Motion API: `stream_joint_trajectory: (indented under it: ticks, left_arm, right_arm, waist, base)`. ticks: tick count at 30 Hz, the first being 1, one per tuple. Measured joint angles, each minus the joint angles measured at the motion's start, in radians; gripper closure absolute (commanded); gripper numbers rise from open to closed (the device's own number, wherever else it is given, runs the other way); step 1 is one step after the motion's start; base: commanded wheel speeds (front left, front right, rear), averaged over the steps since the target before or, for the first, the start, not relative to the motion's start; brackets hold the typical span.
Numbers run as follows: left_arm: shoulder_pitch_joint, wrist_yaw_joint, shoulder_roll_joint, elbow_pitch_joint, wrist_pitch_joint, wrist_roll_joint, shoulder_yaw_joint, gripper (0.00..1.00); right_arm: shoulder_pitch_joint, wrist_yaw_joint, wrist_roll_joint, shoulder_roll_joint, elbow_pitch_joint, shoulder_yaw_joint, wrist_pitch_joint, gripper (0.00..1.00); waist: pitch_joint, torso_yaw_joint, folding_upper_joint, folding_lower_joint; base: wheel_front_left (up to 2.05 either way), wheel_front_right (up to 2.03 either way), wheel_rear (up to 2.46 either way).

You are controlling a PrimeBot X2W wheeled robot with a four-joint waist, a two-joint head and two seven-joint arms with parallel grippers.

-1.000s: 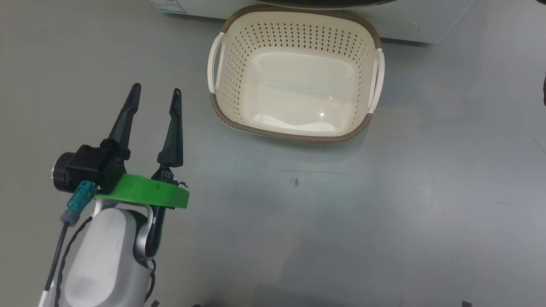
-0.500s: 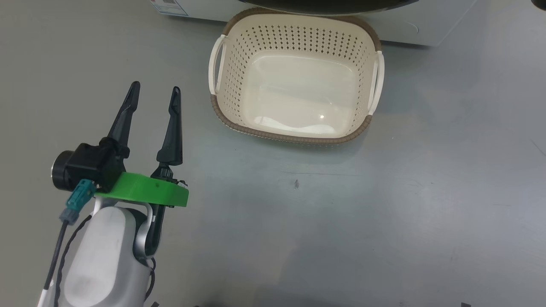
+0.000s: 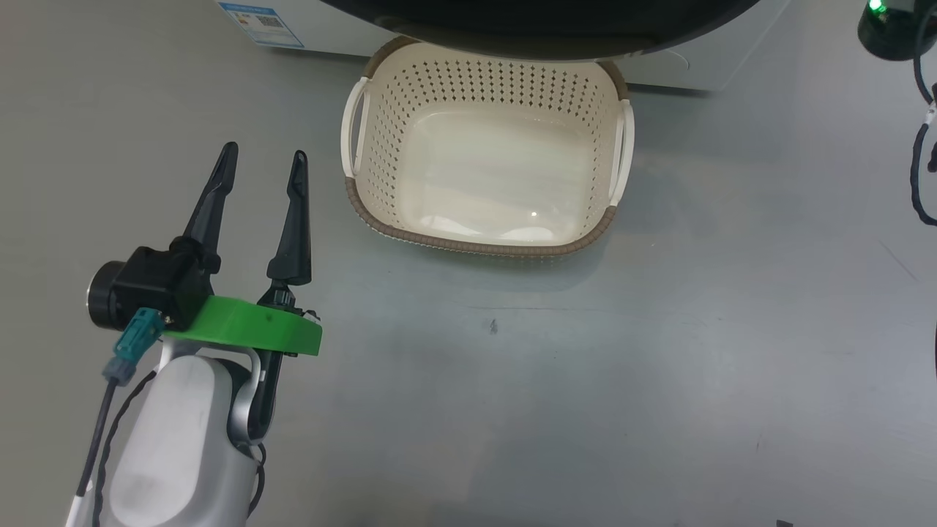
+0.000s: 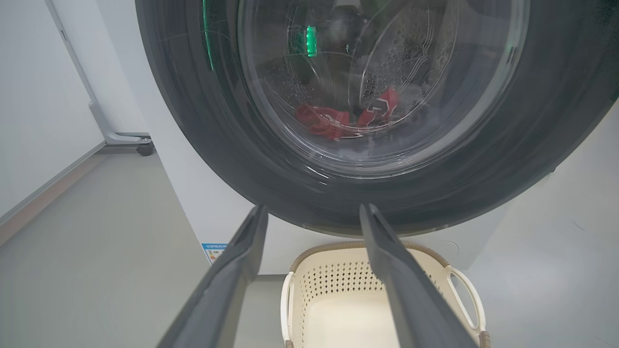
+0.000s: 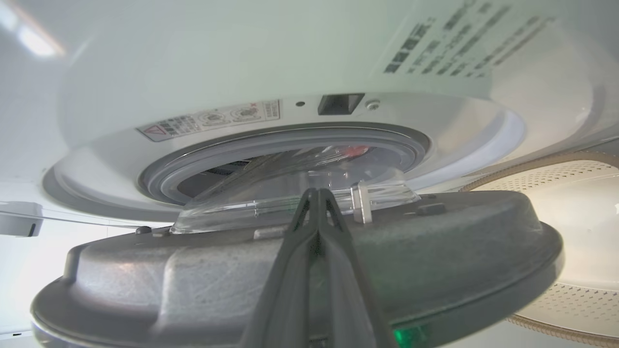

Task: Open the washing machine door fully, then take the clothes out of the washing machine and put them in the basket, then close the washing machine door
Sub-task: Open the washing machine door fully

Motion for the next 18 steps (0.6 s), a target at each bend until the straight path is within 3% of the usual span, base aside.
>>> stream_joint_trajectory:
  ticks: [18]
  left_arm:
    - [0.016,0.000,0.000,0.030,0.000,0.010,0.000,0.00]
  right_arm:
    - [0.125,0.079,0.045,0.059,0.026,0.028,0.101,1.00]
  waist:
    - [-0.076,-0.039,0.0000,-0.0001]
  base:
    - [0.00,0.00,0.00]
